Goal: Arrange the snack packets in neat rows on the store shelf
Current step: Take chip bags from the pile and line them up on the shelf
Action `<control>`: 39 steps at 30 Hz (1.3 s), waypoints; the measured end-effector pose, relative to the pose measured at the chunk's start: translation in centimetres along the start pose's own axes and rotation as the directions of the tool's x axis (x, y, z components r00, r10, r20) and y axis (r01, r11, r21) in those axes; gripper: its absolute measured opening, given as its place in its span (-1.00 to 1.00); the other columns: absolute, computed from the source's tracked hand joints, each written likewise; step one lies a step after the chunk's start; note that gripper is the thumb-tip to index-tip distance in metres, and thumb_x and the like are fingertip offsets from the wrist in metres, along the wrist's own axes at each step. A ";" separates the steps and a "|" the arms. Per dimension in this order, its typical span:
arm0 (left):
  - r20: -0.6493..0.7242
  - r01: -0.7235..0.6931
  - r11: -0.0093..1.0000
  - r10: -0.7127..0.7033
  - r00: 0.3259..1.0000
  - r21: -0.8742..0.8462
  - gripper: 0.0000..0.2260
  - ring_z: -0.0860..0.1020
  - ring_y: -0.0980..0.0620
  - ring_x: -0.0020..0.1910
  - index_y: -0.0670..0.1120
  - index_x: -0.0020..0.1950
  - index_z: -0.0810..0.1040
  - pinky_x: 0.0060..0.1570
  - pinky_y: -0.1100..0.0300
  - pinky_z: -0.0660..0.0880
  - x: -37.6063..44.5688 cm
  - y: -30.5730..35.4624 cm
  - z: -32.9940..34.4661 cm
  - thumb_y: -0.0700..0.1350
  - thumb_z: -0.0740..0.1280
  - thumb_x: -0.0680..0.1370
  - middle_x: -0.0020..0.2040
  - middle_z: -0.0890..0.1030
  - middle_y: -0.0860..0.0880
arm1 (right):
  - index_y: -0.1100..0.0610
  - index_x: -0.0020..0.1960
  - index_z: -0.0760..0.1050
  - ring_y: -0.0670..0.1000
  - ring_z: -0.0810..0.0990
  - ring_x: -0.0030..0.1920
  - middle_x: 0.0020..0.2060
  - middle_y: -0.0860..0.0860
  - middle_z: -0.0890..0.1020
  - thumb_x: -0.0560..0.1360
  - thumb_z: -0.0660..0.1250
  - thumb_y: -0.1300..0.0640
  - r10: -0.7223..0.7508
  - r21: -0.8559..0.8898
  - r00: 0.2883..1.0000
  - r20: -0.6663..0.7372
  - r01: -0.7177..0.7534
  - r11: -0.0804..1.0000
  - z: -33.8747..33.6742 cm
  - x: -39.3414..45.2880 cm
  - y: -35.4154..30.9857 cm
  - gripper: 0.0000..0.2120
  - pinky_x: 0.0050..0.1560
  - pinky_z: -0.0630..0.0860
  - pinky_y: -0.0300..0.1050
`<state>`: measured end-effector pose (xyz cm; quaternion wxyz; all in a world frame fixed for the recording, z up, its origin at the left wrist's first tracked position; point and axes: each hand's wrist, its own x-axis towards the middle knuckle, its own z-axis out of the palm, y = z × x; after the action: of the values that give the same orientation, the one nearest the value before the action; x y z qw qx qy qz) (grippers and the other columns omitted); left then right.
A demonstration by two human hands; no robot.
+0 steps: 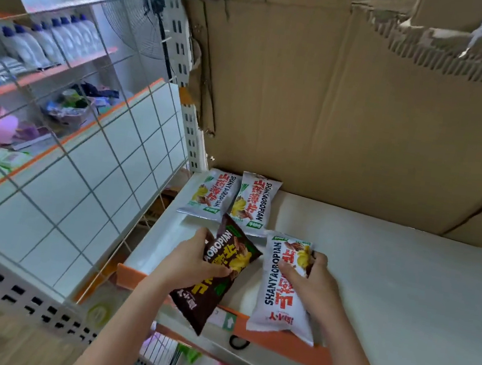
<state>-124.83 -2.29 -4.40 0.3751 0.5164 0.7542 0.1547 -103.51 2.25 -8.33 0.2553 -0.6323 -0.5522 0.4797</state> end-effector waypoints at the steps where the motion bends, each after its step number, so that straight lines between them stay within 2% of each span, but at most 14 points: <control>1: 0.019 -0.035 0.994 0.033 0.999 0.105 -0.55 0.56 0.02 -0.06 -0.06 0.16 0.31 -0.16 0.17 0.51 0.3 0.1 -0.3 0.01 0.46 0.41 0.01 0.56 0.00 | 0.13 0.33 0.20 -0.03 0.62 -0.14 0.09 0.08 0.54 0.45 0.39 -0.04 -0.030 -0.094 0.999 -0.034 0.027 0.995 0.0 0.1 0.1 -0.41 -0.29 0.49 -0.27; 3: 0.044 -0.109 0.937 0.100 0.994 0.332 -0.53 0.48 -0.05 0.13 -0.04 0.26 0.33 0.06 0.08 0.45 0.8 0.2 -0.7 -0.01 0.43 0.43 0.17 0.51 -0.05 | 0.11 0.43 0.14 0.08 0.52 0.10 0.24 0.12 0.35 0.45 0.38 -0.07 -0.091 -0.228 0.993 -0.076 0.071 0.971 -0.1 0.1 0.6 -0.31 -0.04 0.48 -0.16; 6: 0.075 -0.195 0.792 0.186 0.980 0.578 -0.50 0.25 -0.08 0.34 0.08 0.37 0.34 0.32 -0.04 0.18 1.2 0.8 -0.6 -0.16 0.31 0.44 0.30 0.37 -0.04 | -0.04 0.45 0.15 0.05 0.45 0.21 0.27 0.03 0.22 0.49 0.33 -0.04 -0.224 -0.282 0.971 -0.085 0.192 0.940 -0.5 -0.3 1.0 -0.39 0.15 0.52 0.00; 9: 0.029 -0.245 0.737 0.293 0.956 0.629 -0.57 0.10 -0.06 0.41 0.16 0.25 0.48 0.42 -0.14 -0.06 1.1 1.1 0.2 -0.23 0.27 0.45 0.34 0.31 0.02 | -0.12 0.36 0.32 -0.04 0.24 0.34 0.33 -0.09 0.18 0.54 0.26 0.05 -0.356 -0.400 0.934 0.003 0.327 0.856 -1.2 -0.7 1.3 -0.60 0.20 0.41 -0.20; 11: -0.035 -0.262 0.736 0.361 0.932 0.624 -0.57 0.06 -0.06 0.43 0.15 0.24 0.50 0.42 -0.14 -0.08 1.0 0.7 1.1 -0.23 0.28 0.45 0.38 0.26 0.02 | -0.12 0.34 0.38 -0.04 0.22 0.34 0.37 -0.10 0.18 0.53 0.27 0.03 -0.362 -0.404 0.930 0.062 0.356 0.843 -1.4 -1.0 1.2 -0.62 0.27 0.35 -0.18; 13: -0.228 -0.222 0.816 0.391 0.892 0.533 -0.50 0.10 -0.09 0.39 0.11 0.31 0.43 0.38 -0.06 0.06 0.6 0.1 2.2 -0.26 0.29 0.41 0.37 0.26 -0.04 | -0.11 0.37 0.32 -0.02 0.33 0.31 0.37 -0.06 0.17 0.49 0.33 -0.04 -0.332 -0.383 0.942 0.054 0.326 0.864 -1.3 -1.4 1.3 -0.53 0.29 0.38 -0.11; 16: -0.549 -0.085 0.960 0.224 0.805 0.268 -0.61 0.24 -0.12 0.23 -0.08 0.27 0.35 0.16 0.03 0.25 -0.2 -0.8 2.9 -0.09 0.32 0.47 0.21 0.31 -0.14 | -0.02 0.45 0.13 0.02 0.46 0.21 0.32 0.04 0.24 0.42 0.37 -0.15 -0.207 -0.367 0.978 -0.022 0.185 0.912 -0.9 -1.6 1.6 -0.29 0.17 0.47 -0.09; 20: -0.462 0.107 0.967 0.012 0.887 0.231 -0.29 0.38 -0.15 0.12 -0.19 0.24 0.25 0.08 -0.01 0.32 -1.2 -2.1 3.9 0.40 0.12 0.42 0.14 0.30 -0.13 | 0.07 0.40 0.13 0.03 0.58 0.05 0.21 0.07 0.52 0.40 0.36 -0.20 -0.120 -0.315 0.992 -0.022 0.107 0.943 -0.6 -1.5 1.8 -0.27 0.04 0.55 -0.01; 24: -0.361 0.115 0.977 -0.044 0.932 0.179 -0.19 0.47 -0.22 0.08 -0.17 0.26 0.18 0.07 -0.04 0.43 -1.5 -1.3 4.8 0.49 0.08 0.35 0.18 0.23 -0.15 | 0.06 0.40 0.14 0.03 0.57 0.04 0.16 0.06 0.55 0.41 0.37 -0.16 -0.126 -0.305 0.992 0.023 0.127 0.944 0.3 -1.8 1.2 -0.30 0.02 0.54 -0.06; 27: -0.340 0.032 0.999 -0.026 0.940 0.014 -0.25 0.45 -0.25 0.14 -0.15 0.29 0.14 0.11 -0.04 0.46 -1.3 -0.8 5.0 0.33 0.32 0.38 0.20 0.15 -0.11 | 0.07 0.41 0.11 0.07 0.54 0.11 0.23 0.07 0.48 0.41 0.40 -0.13 -0.150 -0.286 0.988 0.032 0.153 0.946 1.0 -2.0 0.6 -0.27 0.03 0.49 -0.09; 31: -0.309 -0.071 0.971 -0.003 0.951 -0.230 -0.35 0.36 0.00 0.11 -0.07 0.24 0.18 0.09 0.28 0.37 -1.2 -1.2 3.6 -0.05 0.53 0.35 0.12 0.13 -0.02 | 0.08 0.41 0.09 0.06 0.53 0.10 0.28 0.08 0.45 0.39 0.45 -0.05 -0.165 -0.197 0.986 -0.007 0.160 0.967 0.8 -2.0 0.5 -0.24 -0.05 0.44 -0.18; 35: -0.257 -0.121 0.969 0.064 0.964 -0.215 -0.47 0.35 0.12 0.08 0.07 0.17 0.27 -0.05 0.44 0.35 -1.4 -2.5 1.6 -0.29 0.45 0.38 0.12 0.21 0.04 | -0.02 0.40 0.10 0.04 0.59 0.02 0.26 0.06 0.48 0.37 0.48 0.01 -0.190 -0.102 0.981 -0.037 0.185 0.977 0.6 -2.1 0.8 -0.25 -0.09 0.57 -0.11; 37: -0.231 -0.132 0.973 0.086 0.969 -0.191 -0.52 0.34 0.15 0.05 0.09 0.18 0.33 -0.22 0.46 0.38 -1.5 -3.0 0.9 -0.36 0.34 0.43 0.12 0.23 0.06 | -0.09 0.39 0.10 0.02 0.60 0.00 0.21 0.02 0.50 0.38 0.47 0.02 -0.195 -0.055 0.980 -0.032 0.193 0.980 0.7 -2.2 0.8 -0.26 -0.25 0.55 -0.29; 39: -0.242 -0.135 0.977 0.093 0.966 -0.166 -0.57 0.34 0.13 0.06 0.11 0.16 0.37 -0.17 0.40 0.41 -1.6 -3.2 0.5 -0.36 0.28 0.45 0.11 0.25 0.06 | -0.15 0.38 0.13 -0.02 0.60 -0.01 0.17 -0.01 0.51 0.42 0.44 0.04 -0.196 -0.021 0.981 -0.007 0.195 0.981 0.8 -2.3 0.8 -0.33 -0.32 0.50 -0.39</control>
<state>-126.35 -5.15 -6.09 0.3201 0.5010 0.7446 0.3035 -103.73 -0.31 -8.61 0.2972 -0.5796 -0.6153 0.4441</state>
